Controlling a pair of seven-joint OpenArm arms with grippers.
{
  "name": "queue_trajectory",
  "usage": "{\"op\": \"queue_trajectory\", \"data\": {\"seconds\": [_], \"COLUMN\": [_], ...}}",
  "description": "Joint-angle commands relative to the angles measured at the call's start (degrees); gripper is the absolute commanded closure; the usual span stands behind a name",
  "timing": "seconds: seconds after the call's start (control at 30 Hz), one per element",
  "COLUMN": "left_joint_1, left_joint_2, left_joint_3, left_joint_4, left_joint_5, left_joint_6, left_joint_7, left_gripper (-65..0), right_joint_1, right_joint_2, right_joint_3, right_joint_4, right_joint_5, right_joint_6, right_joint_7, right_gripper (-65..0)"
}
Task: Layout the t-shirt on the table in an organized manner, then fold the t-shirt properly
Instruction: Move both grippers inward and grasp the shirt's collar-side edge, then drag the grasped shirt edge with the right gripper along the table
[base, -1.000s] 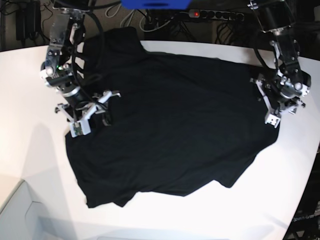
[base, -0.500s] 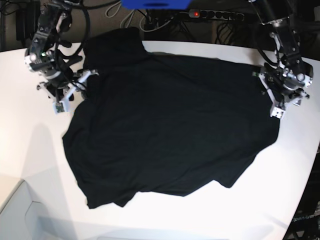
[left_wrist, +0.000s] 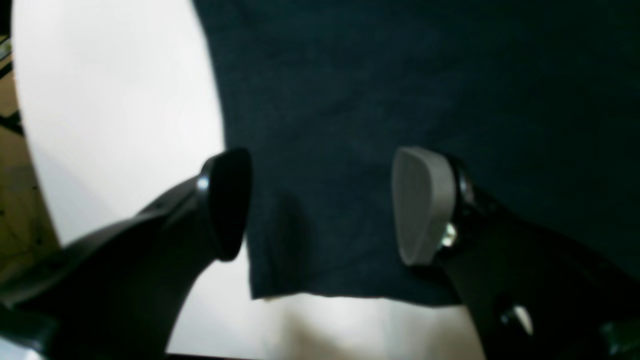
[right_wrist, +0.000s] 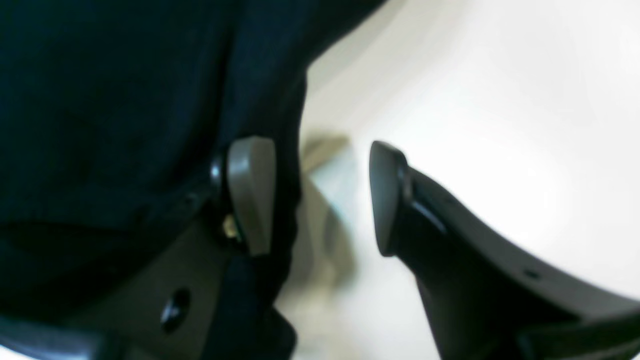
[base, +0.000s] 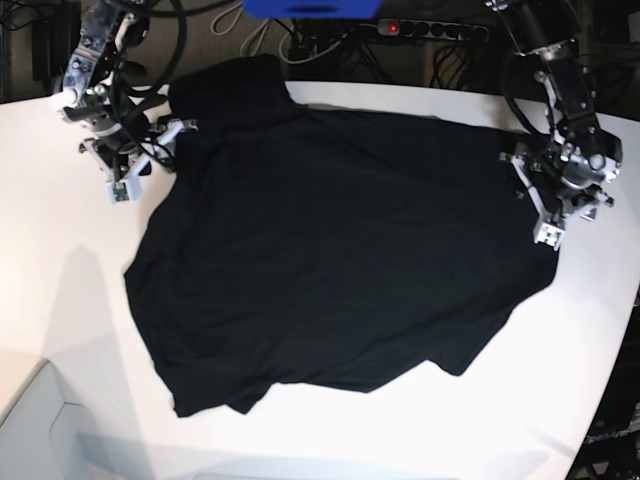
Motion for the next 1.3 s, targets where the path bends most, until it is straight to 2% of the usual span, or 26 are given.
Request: {"op": "queue_trajectory", "data": {"seconds": [0.0, 0.2, 0.53, 0.6, 0.77, 0.83, 1.07, 1.17, 1.27], "left_joint_1": [-0.32, -0.15, 0.56, 0.56, 0.56, 0.56, 1.52, 1.52, 1.87], "left_joint_2": [-0.54, -0.10, 0.17, 0.17, 0.17, 0.25, 1.05, 1.31, 1.40], "left_joint_3": [-0.21, -0.38, -0.12, -0.12, -0.03, 0.06, 0.06, 0.06, 0.14], "left_joint_4": [1.16, 0.90, 1.07, 1.16, 0.98, 0.98, 1.25, 1.25, 1.25], "left_joint_5": [-0.14, -0.14, -0.14, -0.14, -0.14, -0.14, -0.14, -0.14, -0.14], "left_joint_6": [0.29, 0.29, 0.29, 0.29, 0.29, 0.29, 0.29, 0.29, 0.29], "left_joint_7": [-0.82, -0.82, -0.91, -0.91, -0.91, -0.91, -0.91, -0.91, -0.82], "left_gripper": [-43.1, -43.1, -43.1, -43.1, -43.1, -43.1, -43.1, -43.1, -43.1], "right_joint_1": [0.11, 0.73, 1.08, 1.34, 2.66, 3.01, 3.27, 4.42, 7.06], "right_joint_2": [0.24, 0.15, 0.15, 0.15, -0.91, -0.99, -0.56, -0.56, -0.56], "right_joint_3": [-0.55, -1.17, -2.05, -2.05, -2.22, -3.19, -14.09, -22.18, -32.55], "right_joint_4": [1.87, 2.13, 0.90, 0.64, 0.64, 0.64, 3.98, 6.09, 5.56], "right_joint_5": [0.91, 0.91, 0.91, 0.91, 0.91, 0.91, 0.64, -1.82, -7.44], "right_joint_6": [2.66, 2.66, 2.66, 2.66, 2.66, 2.66, 2.66, 2.66, -5.65], "right_joint_7": [0.89, -3.50, -3.94, -3.94, -4.03, -4.03, -4.03, -4.03, -4.03], "right_gripper": [-30.6, -30.6, -29.5, -25.0, 0.0, 0.0, 0.0, 0.0, 0.0]}}
